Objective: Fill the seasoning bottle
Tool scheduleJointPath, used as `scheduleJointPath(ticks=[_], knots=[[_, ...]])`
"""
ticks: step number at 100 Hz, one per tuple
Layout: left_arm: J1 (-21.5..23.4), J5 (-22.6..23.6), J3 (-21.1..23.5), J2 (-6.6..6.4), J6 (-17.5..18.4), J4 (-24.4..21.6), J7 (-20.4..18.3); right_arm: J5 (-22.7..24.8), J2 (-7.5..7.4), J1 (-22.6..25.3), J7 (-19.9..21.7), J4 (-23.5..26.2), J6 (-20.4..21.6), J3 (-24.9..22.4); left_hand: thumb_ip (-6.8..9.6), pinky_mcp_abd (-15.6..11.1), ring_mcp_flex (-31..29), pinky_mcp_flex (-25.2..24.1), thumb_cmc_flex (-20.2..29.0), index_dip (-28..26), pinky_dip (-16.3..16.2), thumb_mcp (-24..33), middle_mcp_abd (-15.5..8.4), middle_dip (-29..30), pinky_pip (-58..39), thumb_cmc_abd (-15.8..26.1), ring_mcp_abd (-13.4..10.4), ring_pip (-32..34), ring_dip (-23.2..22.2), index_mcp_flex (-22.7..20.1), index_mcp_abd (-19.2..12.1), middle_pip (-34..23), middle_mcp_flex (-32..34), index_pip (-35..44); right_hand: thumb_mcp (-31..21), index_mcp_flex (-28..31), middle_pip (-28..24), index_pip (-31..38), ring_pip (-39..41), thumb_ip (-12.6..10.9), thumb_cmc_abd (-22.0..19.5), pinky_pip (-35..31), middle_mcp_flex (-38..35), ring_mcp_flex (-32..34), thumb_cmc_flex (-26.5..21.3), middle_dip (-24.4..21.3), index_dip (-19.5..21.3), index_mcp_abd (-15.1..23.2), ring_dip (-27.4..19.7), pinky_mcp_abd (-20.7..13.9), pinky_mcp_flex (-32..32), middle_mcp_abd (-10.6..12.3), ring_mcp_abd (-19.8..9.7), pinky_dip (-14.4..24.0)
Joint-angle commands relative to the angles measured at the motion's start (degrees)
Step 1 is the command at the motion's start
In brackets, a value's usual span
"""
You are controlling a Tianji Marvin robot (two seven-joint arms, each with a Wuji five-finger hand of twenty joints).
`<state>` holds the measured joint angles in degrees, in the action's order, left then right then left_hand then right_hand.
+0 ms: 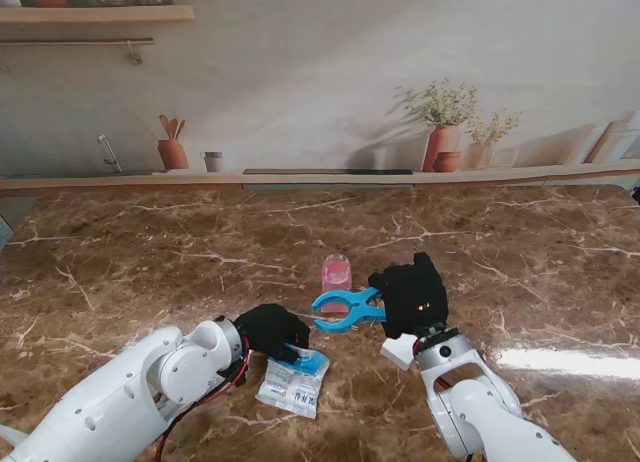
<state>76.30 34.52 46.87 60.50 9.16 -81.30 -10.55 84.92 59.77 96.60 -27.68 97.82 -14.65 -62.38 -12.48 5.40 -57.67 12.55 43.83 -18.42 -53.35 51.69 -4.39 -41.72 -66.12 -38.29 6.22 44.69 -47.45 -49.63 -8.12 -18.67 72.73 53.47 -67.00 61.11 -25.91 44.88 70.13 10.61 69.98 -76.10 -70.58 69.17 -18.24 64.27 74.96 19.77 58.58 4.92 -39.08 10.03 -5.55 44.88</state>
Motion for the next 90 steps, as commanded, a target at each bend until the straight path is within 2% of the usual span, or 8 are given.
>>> scheduleJointPath(ticks=[1,17,34,48,76,90], knots=[[2.5,0.7,0.0,0.41,0.0,1.8,1.4,0.2,-0.32,1.4,2.3,0.7,0.3,-0.3,-0.25,-1.3,-1.6,0.2,2.2,-3.9,0.0,5.1,3.6,-1.7,-3.0,-0.9,4.2,-5.4,0.6,-4.0,-6.5,2.4,2.5,5.0,-8.1,14.1,-42.5,33.1,1.3,-1.0,-4.6,-2.4,-11.7,3.5,-8.6,4.1,7.3,9.2,1.3,2.2,-0.3,4.6,-3.8,1.5],[5.4,2.3,2.9,0.95,-0.2,-0.3,5.0,0.9,-0.43,2.6,10.5,3.0,0.7,-0.9,-0.13,-0.6,-2.4,0.6,1.3,-8.2,-0.6,8.3,3.9,-4.2,-3.6,-2.4,4.9,-3.6,-1.1,-4.3,-5.6,1.7,3.5,4.2,-9.2,14.3,-44.0,34.0,2.3,-1.0,-3.2,-3.7,-11.8,4.3,-8.9,3.6,6.8,8.3,1.4,2.9,-0.6,3.9,-3.1,1.7],[8.2,3.9,5.4,1.31,-0.1,-2.5,8.1,1.0,-0.39,3.0,19.1,5.1,0.2,-0.5,0.47,0.0,-3.8,1.2,0.5,-8.1,-1.0,10.8,4.5,-4.3,-4.3,-4.2,5.1,-2.8,-1.6,-5.2,-2.8,1.5,4.9,3.9,-10.0,14.4,-45.5,34.7,3.4,-1.2,-2.5,-4.8,-11.9,5.2,-9.2,2.8,6.3,7.5,1.4,3.5,-1.0,3.3,-2.5,2.0],[9.8,4.6,6.6,1.56,0.4,-3.5,10.1,1.2,-0.38,2.4,25.4,6.4,-0.3,0.8,0.71,-0.5,-4.2,1.4,0.3,-7.4,-0.9,11.7,4.9,-4.1,-4.1,-4.9,5.1,-2.7,-1.6,-5.7,-2.0,1.4,5.4,3.9,-10.2,14.4,-46.1,35.0,3.7,-1.4,-2.5,-5.2,-12.0,5.6,-9.1,2.2,6.1,7.3,1.2,3.5,-1.1,3.2,-2.3,2.0],[12.1,5.4,8.2,1.86,1.4,-5.5,12.6,0.6,-0.42,-0.9,35.1,7.2,-0.7,4.4,1.03,-0.5,-5.1,2.0,-0.3,-6.2,-1.1,12.9,5.2,-3.4,-4.4,-5.9,5.2,-2.4,-1.5,-6.5,-1.1,1.3,6.1,3.9,-10.2,14.4,-47.0,35.1,4.2,-1.7,-2.7,-6.0,-11.9,6.0,-9.2,1.3,5.8,6.9,0.9,3.6,-1.2,3.0,-2.0,2.1],[13.0,5.5,8.7,1.84,1.3,-6.9,12.6,-0.2,-0.49,-2.8,39.1,6.9,-0.7,6.2,1.16,-0.5,-5.3,2.1,-0.6,-5.6,-1.2,13.4,5.3,-3.0,-4.6,-6.3,5.1,-2.3,-1.4,-6.7,-0.8,1.2,6.4,4.0,-10.1,14.4,-47.2,35.2,4.4,-1.9,-3.0,-6.1,-11.9,6.0,-9.4,0.9,5.7,6.9,0.7,3.6,-1.2,2.9,-1.9,2.1]])
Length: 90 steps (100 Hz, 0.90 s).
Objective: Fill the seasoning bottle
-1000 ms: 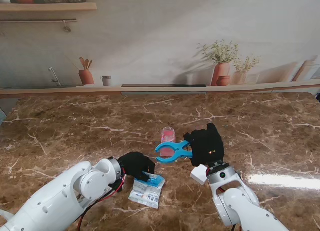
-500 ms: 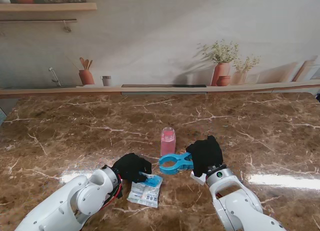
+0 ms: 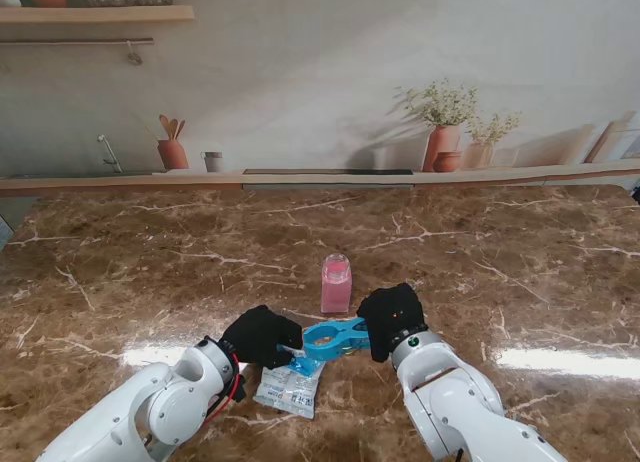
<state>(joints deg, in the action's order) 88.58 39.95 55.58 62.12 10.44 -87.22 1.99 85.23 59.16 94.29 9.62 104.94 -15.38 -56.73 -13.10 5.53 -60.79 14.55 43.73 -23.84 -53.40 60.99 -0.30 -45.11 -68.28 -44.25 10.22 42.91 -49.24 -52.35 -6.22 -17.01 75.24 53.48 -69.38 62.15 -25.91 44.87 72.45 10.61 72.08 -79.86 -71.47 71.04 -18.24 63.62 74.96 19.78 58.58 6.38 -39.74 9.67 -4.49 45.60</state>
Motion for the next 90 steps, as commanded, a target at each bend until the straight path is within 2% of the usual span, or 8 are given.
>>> scheduleJointPath(ticks=[1,27,47,61,90], knots=[[0.7,0.1,0.0,0.23,0.0,-1.0,0.1,-0.6,0.11,-0.6,2.1,-0.2,0.1,0.6,1.77,-0.6,-2.2,0.2,-0.5,-0.2,-1.2,4.2,1.2,0.4,-2.5,-0.3,1.2,-0.5,0.4,-4.0,-2.7,-0.5,3.8,4.0,-7.7,13.3,-47.3,35.2,2.1,-1.9,-5.1,-2.3,-11.0,4.1,-9.4,1.5,5.7,6.9,0.7,2.1,-0.6,3.3,-3.0,1.4],[1.2,-0.1,0.2,0.3,-0.1,-1.8,0.3,-0.8,-0.11,-2.8,8.6,-1.0,0.2,2.4,1.8,-0.6,-2.4,0.3,-0.7,0.5,-1.3,4.7,1.3,0.9,-2.6,-0.6,1.1,-0.4,0.6,-4.1,-2.3,-0.7,4.0,4.2,-7.5,13.3,-47.6,35.2,2.3,-2.2,-5.6,-2.4,-11.0,4.0,-9.7,1.1,5.7,6.6,0.6,1.9,-0.4,3.3,-3.0,1.4],[1.6,-0.1,0.3,0.35,-0.2,-2.2,0.5,-0.1,-0.08,-3.2,12.2,-0.9,-0.6,3.0,1.8,-0.6,-2.6,0.5,-0.8,0.9,-1.4,4.9,1.3,1.2,-2.8,-0.7,1.2,-0.3,0.7,-4.1,-2.2,-0.9,4.1,4.4,-7.3,13.3,-47.7,35.2,2.4,-2.4,-5.9,-2.4,-10.9,3.9,-10.0,1.1,5.7,6.5,0.5,1.7,-0.1,3.1,-3.0,1.5],[1.7,-0.2,0.3,0.33,-0.1,-2.4,0.4,0.3,-0.25,-4.1,15.1,-0.8,0.7,4.0,1.81,-0.6,-2.9,0.6,-1.0,1.3,-1.5,5.1,1.3,1.5,-3.0,-0.8,1.2,0.0,0.7,-4.1,-2.1,-1.1,4.2,4.5,-7.0,13.3,-47.8,35.2,2.4,-2.6,-6.2,-2.5,-10.9,3.8,-10.0,1.0,5.7,6.5,0.5,1.5,0.0,3.1,-3.1,1.6],[2.4,-0.2,0.3,0.38,0.2,-3.0,0.9,-1.1,-0.53,-7.4,18.2,-1.7,1.6,7.4,1.77,-0.4,-3.1,0.8,-1.2,1.8,-1.6,5.4,1.3,2.0,-3.3,-0.9,1.3,0.2,0.8,-4.1,-1.8,-1.6,4.2,4.8,-6.2,13.3,-47.7,35.2,2.5,-2.7,-7.2,-2.4,-10.9,3.4,-10.1,0.9,5.7,6.5,0.6,1.2,0.3,3.1,-3.1,1.8]])
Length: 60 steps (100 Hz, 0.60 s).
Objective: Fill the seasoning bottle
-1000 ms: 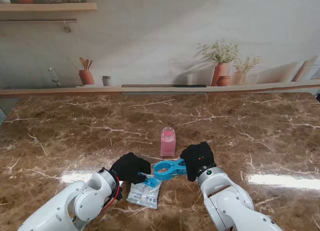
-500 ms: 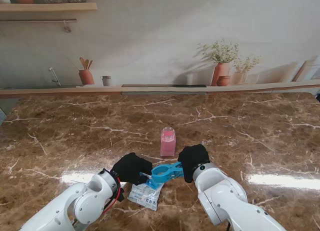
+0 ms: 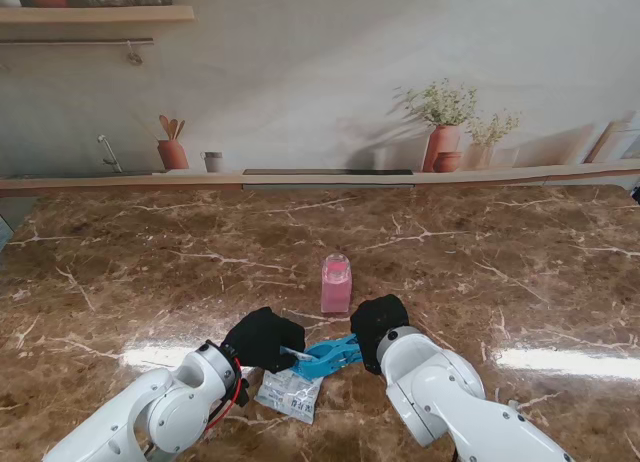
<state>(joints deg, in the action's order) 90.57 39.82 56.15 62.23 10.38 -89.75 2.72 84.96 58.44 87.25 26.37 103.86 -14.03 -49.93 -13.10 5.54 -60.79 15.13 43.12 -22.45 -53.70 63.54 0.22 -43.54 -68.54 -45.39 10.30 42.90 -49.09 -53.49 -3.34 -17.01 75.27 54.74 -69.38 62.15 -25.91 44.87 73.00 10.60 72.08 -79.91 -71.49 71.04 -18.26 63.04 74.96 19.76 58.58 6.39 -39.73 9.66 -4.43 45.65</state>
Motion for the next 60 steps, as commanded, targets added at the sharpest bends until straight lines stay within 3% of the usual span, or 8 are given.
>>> scheduleJointPath(ticks=[1,24,38,41,47,50,56,60], knots=[[0.4,0.0,-0.3,0.27,0.2,-0.5,0.1,-0.9,0.18,-0.5,1.7,-0.6,0.2,0.7,1.77,-0.4,-3.1,0.3,-0.6,0.5,-1.4,2.9,0.8,0.5,-3.0,0.2,1.2,0.2,0.6,-3.0,-4.7,-1.6,4.1,3.5,-6.1,13.2,-47.6,35.1,2.0,-2.7,-7.3,-2.3,-10.9,3.4,-10.1,1.5,5.7,6.5,0.6,1.2,0.4,3.2,-3.2,1.7],[0.7,-0.2,-0.1,0.23,0.4,-0.7,0.0,-2.1,0.0,-2.7,3.6,-1.6,-0.4,3.3,1.64,-0.2,-3.0,0.2,-0.6,0.7,-1.4,2.7,0.9,0.7,-3.1,0.4,1.2,0.2,0.7,-2.9,-4.6,-1.8,4.0,3.6,-1.6,12.5,-42.8,30.4,0.9,-1.9,-10.3,-1.4,-10.6,0.8,-9.1,2.1,7.9,8.0,0.6,0.3,2.3,3.8,-3.5,2.1],[0.7,-0.4,-0.1,0.19,0.4,-0.6,-0.3,-2.6,0.01,-2.6,4.8,-1.0,-1.3,3.8,1.65,-0.2,-3.0,0.2,-0.5,0.9,-1.4,2.7,1.0,0.8,-3.1,0.4,1.2,0.3,0.8,-2.9,-4.5,-1.9,4.0,3.6,1.1,9.2,-35.6,21.4,-1.5,-0.2,-11.8,0.3,-8.7,-2.5,-3.5,3.0,7.3,6.6,0.4,-0.5,4.9,3.6,-3.7,2.2],[0.7,-0.4,-0.1,0.19,0.4,-0.6,-0.3,-2.6,0.01,-2.5,5.1,-0.9,-1.3,3.8,1.64,-0.2,-3.0,0.2,-0.5,0.9,-1.4,2.7,1.0,0.9,-3.1,0.4,1.3,0.3,0.8,-2.9,-4.4,-1.9,3.9,3.6,1.5,7.4,-33.6,18.4,-2.4,0.2,-12.2,1.0,-7.5,-3.7,-2.7,2.8,5.8,5.7,0.3,-0.7,5.7,3.5,-3.7,2.3],[0.7,-0.3,-0.2,0.18,0.4,-0.6,-0.3,-2.1,0.03,-2.2,6.4,-0.2,-1.1,3.7,1.62,-0.2,-3.0,0.2,-0.6,1.1,-1.5,2.6,1.0,0.9,-3.1,0.5,1.3,0.3,0.8,-2.9,-4.4,-1.9,3.9,3.5,3.4,2.2,-29.3,11.1,-5.1,7.1,-11.8,2.9,-4.2,-6.4,-2.2,2.2,1.0,4.5,0.2,-1.3,7.4,3.5,-4.0,2.3],[0.6,-0.2,-0.2,0.17,0.4,-0.6,-0.3,-1.8,0.03,-2.0,6.9,0.2,-0.8,3.6,1.59,-0.2,-3.0,0.2,-0.6,1.2,-1.5,2.6,1.1,1.0,-3.1,0.6,1.3,0.3,0.8,-3.0,-4.4,-1.9,3.9,3.4,4.0,-0.9,-27.0,7.3,-6.6,8.8,-11.8,3.8,-2.3,-8.0,-1.6,1.4,-1.4,3.5,0.0,-1.5,8.3,3.4,-4.1,2.4],[0.6,-0.1,-0.2,0.14,0.2,-0.7,-0.5,-1.4,0.06,-1.5,7.1,0.9,-0.3,3.3,1.55,-0.2,-3.0,0.2,-0.6,1.3,-1.5,2.5,1.0,1.1,-3.2,0.6,1.2,0.3,0.8,-2.9,-4.4,-2.0,3.9,3.3,4.6,-5.0,-24.1,3.2,-8.4,9.1,-12.8,5.0,0.3,-10.1,0.2,0.3,-4.9,1.8,-0.2,-1.8,9.7,3.0,-4.1,2.5],[0.6,-0.2,-0.2,0.14,0.1,-0.7,-0.5,-1.3,0.06,-1.2,7.5,1.5,0.1,3.0,1.53,-0.1,-3.0,0.2,-0.6,1.4,-1.5,2.5,1.0,1.2,-3.2,0.6,1.2,0.3,0.8,-2.9,-4.4,-2.0,3.8,3.3,4.8,-8.3,-21.5,-0.2,-10.8,6.9,-14.6,6.2,2.5,-12.1,1.8,-0.9,-9.0,-0.3,-0.6,-2.1,10.8,2.8,-4.0,2.8]])
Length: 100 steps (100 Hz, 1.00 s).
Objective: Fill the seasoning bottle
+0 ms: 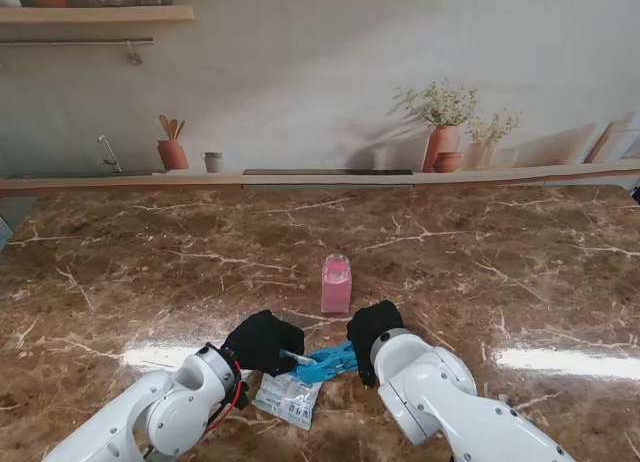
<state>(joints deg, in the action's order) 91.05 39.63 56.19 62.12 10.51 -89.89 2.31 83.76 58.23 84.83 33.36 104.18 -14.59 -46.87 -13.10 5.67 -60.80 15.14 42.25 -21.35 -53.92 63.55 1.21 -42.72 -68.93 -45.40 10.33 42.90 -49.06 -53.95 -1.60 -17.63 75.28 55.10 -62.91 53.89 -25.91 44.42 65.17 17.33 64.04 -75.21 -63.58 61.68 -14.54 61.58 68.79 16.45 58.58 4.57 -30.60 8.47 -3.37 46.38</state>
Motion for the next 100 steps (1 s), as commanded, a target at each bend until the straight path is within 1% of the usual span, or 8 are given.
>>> scheduleJointPath(ticks=[1,6,20,35,49,57,65,100], knots=[[0.1,0.0,-0.3,0.25,-0.1,-0.6,-0.1,0.0,0.28,1.4,0.6,1.3,0.8,-0.1,1.51,-0.3,-3.0,0.2,0.3,0.3,-1.3,2.5,0.0,0.3,-2.8,0.7,1.2,0.3,0.8,-2.5,-6.1,-1.4,3.8,3.0,-1.6,-1.1,-20.6,-0.9,-3.8,-1.6,-7.4,1.9,-4.5,-3.4,-1.3,0.0,-4.1,2.1,-0.8,-0.4,2.0,3.9,-5.0,2.2],[0.1,0.0,-0.3,0.26,-0.2,-0.6,-0.1,0.3,0.29,2.0,0.7,2.0,1.4,-0.5,1.45,-0.3,-2.9,0.2,0.3,0.4,-1.3,2.4,0.0,0.4,-2.8,0.8,1.2,0.2,0.8,-2.4,-6.1,-1.4,3.7,3.0,-0.7,-6.0,-14.7,-8.1,-9.4,-6.7,-10.4,3.4,0.3,-7.4,1.2,-3.3,-9.1,-1.7,-2.5,-1.3,3.5,3.4,-4.4,2.9],[-0.3,0.0,-0.6,0.18,-0.7,-0.3,-0.7,0.0,0.2,3.4,0.6,3.8,3.0,-1.5,1.26,-0.2,-2.8,0.1,0.4,0.6,-1.3,2.0,-0.1,0.5,-2.7,1.2,1.0,0.2,0.9,-2.2,-6.2,-1.4,3.6,3.0,1.8,-14.0,-0.6,-23.0,-21.8,-7.1,-13.6,8.9,9.9,-14.9,3.5,-16.6,-23.3,-7.7,-8.3,-3.2,7.4,0.7,-2.9,4.1],[-1.5,-0.1,-1.3,0.11,-1.2,0.6,-1.4,-2.3,0.04,5.2,-1.2,5.5,4.2,-3.1,0.94,0.4,-2.4,-0.5,0.9,0.5,-1.3,1.2,0.1,0.6,-2.6,1.9,1.4,0.3,0.8,-1.8,-6.2,-1.6,3.2,3.0,6.0,-20.1,8.6,-28.2,-39.3,-8.0,-19.4,23.0,17.7,-20.9,4.9,-27.3,-30.4,-10.6,-21.3,-2.2,12.3,-2.1,-0.9,-0.3],[-2.8,-0.6,-1.8,-0.22,-1.3,1.4,-3.5,-3.7,0.15,7.7,-4.2,7.2,4.2,-5.1,0.32,0.8,-1.2,-1.7,1.9,-0.7,-1.2,0.0,0.2,-0.6,-1.6,3.5,2.2,1.1,-0.5,-1.0,-6.7,-2.7,2.1,3.1,11.8,-24.1,13.3,-30.2,-50.1,-9.3,-25.3,34.2,22.7,-24.4,3.8,-33.1,-33.4,-12.8,-30.2,-1.7,15.5,-3.6,0.3,-5.8],[-3.4,-0.9,-1.8,-0.41,-1.4,1.8,-4.8,-4.6,0.27,9.3,-6.3,8.1,4.0,-6.5,0.1,0.7,-0.9,-2.2,2.4,-1.1,-1.1,-0.5,0.4,-1.2,-1.2,4.1,2.4,1.2,-0.9,-0.8,-6.5,-3.1,1.7,2.9,24.9,-25.7,15.0,-30.7,-53.4,-12.6,-34.2,37.2,25.0,-25.7,2.5,-36.0,-34.3,-13.9,-33.5,-1.8,16.3,-4.3,0.8,-8.1],[-3.8,-1.0,-1.5,-0.66,-1.5,1.9,-6.2,-5.5,0.42,11.0,-7.7,9.2,3.5,-8.0,-0.03,0.5,-0.7,-2.4,2.6,-1.5,-1.1,-0.9,0.2,-1.5,-0.9,4.4,2.4,1.2,-1.1,-0.5,-6.6,-3.1,1.5,2.9,19.4,-26.5,16.2,-31.1,-55.0,-14.6,-30.3,38.4,25.8,-26.2,7.7,-37.7,-34.7,-14.6,-35.3,-2.0,16.4,-4.9,1.3,-9.5],[-4.4,-0.7,0.0,-1.4,-2.3,1.8,-10.0,-5.4,1.37,17.7,-13.0,12.5,-1.9,-13.9,-0.38,2.0,3.3,-4.7,2.5,0.9,-1.0,-4.8,-0.9,-0.5,0.7,7.1,0.8,-2.9,-0.4,0.8,-7.4,-0.4,-0.5,0.0,18.4,-27.8,18.1,-31.9,-56.6,-14.4,-31.1,39.8,27.1,-26.9,8.3,-41.0,-35.5,-16.9,-37.9,-2.3,16.2,-6.6,2.6,-11.6]])
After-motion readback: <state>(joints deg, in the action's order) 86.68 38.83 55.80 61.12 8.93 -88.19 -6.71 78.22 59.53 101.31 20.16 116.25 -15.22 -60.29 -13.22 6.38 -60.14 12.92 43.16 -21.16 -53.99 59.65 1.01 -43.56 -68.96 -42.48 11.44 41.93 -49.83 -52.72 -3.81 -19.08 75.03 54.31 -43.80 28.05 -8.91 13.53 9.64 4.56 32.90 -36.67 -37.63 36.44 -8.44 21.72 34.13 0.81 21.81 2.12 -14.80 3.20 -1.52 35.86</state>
